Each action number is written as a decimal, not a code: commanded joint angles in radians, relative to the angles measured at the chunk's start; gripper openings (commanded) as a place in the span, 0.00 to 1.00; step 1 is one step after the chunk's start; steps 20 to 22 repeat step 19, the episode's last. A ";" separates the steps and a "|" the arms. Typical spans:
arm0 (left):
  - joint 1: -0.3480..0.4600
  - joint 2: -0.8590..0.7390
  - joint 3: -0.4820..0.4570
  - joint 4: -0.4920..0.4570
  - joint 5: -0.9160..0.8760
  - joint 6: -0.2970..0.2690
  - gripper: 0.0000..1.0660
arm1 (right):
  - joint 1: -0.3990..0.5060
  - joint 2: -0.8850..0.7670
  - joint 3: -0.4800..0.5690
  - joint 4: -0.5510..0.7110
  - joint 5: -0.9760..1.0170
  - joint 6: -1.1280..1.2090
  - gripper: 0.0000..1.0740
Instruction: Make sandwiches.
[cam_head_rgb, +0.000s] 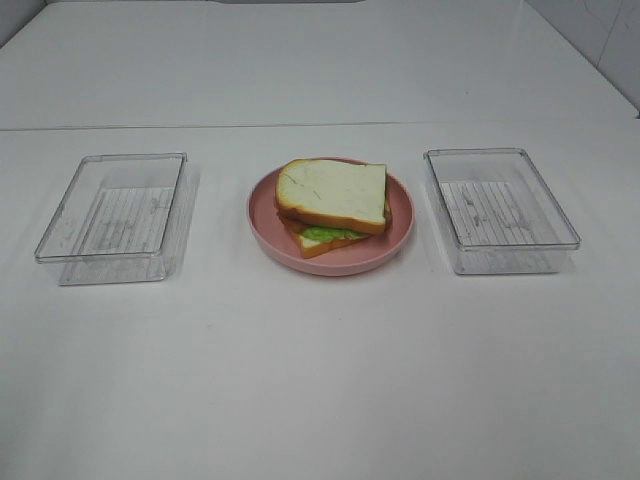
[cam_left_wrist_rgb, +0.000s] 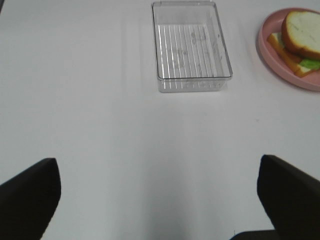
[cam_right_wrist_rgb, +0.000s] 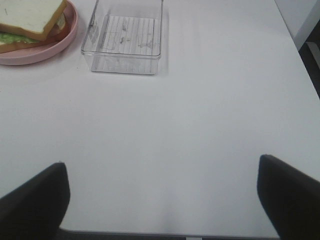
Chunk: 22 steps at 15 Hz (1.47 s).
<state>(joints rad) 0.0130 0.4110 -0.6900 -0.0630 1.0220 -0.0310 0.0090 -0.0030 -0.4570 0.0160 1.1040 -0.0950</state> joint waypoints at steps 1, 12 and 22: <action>0.004 -0.171 0.049 0.009 0.006 0.003 0.94 | -0.004 -0.030 0.003 -0.004 -0.005 -0.006 0.92; 0.004 -0.424 0.171 0.030 0.053 -0.008 0.94 | -0.003 -0.030 0.003 -0.001 -0.005 -0.005 0.92; 0.004 -0.437 0.171 0.030 0.052 -0.008 0.94 | -0.003 -0.030 0.003 -0.001 -0.005 -0.005 0.92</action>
